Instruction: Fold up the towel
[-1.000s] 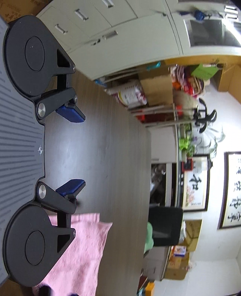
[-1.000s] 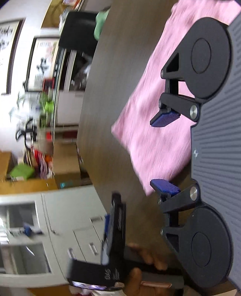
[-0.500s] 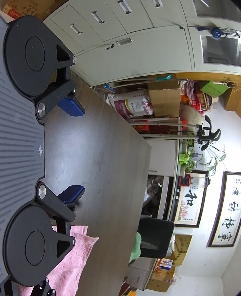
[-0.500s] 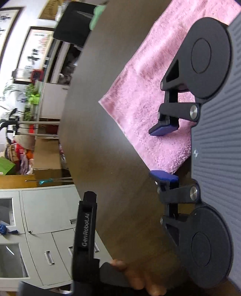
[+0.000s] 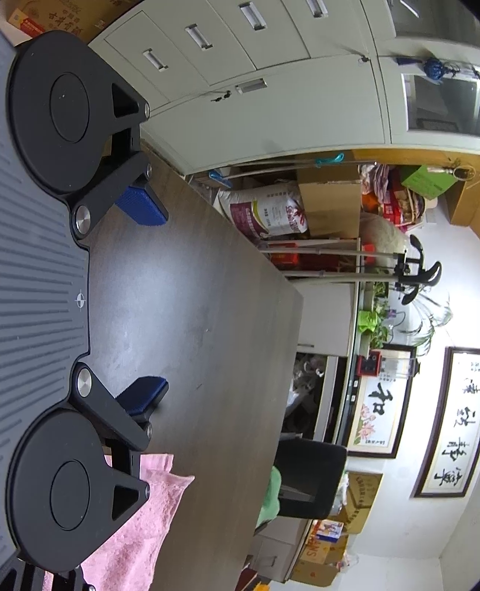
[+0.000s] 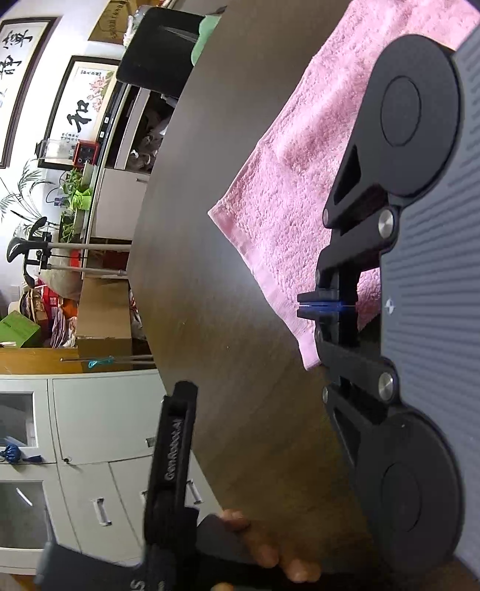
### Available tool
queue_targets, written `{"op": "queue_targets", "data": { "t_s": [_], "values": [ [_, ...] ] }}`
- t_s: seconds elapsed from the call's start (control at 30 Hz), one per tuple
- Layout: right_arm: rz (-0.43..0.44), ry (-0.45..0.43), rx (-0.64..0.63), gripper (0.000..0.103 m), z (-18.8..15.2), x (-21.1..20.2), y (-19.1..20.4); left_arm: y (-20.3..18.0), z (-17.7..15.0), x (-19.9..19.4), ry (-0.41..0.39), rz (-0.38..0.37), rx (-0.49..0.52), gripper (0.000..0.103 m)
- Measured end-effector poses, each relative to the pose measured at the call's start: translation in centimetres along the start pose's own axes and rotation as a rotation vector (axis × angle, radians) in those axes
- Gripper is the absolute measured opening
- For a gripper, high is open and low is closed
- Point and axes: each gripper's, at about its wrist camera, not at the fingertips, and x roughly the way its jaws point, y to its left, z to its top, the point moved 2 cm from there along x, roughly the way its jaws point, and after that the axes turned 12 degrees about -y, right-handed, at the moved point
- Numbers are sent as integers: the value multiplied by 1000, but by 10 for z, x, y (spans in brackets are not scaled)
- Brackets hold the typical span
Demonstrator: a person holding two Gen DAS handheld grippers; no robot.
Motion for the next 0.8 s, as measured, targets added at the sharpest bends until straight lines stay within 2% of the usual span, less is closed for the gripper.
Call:
{"op": "queue_targets", "data": {
  "t_s": [0.07, 0.23, 0.3, 0.47, 0.57, 0.67, 0.8],
  "values": [
    [0, -8, 3, 0, 1, -4, -2, -5, -1, 0, 6, -36, 11, 92],
    [16, -24, 21, 0, -2, -13, -4, -18, -10, 4, 82, -215, -5, 92],
    [30, -38, 14, 0, -4, -19, -3, -21, -12, 6, 99, -245, -8, 92],
    [55, -142, 17, 0, 5, -36, -5, -12, -9, 9, 69, -189, -36, 92],
    [97, -199, 21, 0, 8, -48, -8, -8, -9, 14, 83, -156, -53, 92],
    [156, -160, 15, 0, 2, -45, -11, -6, -9, 16, 80, -123, -39, 92],
    [190, -77, -44, 0, -9, -36, -7, -10, -8, 14, 58, -89, 7, 93]
  ]
}}
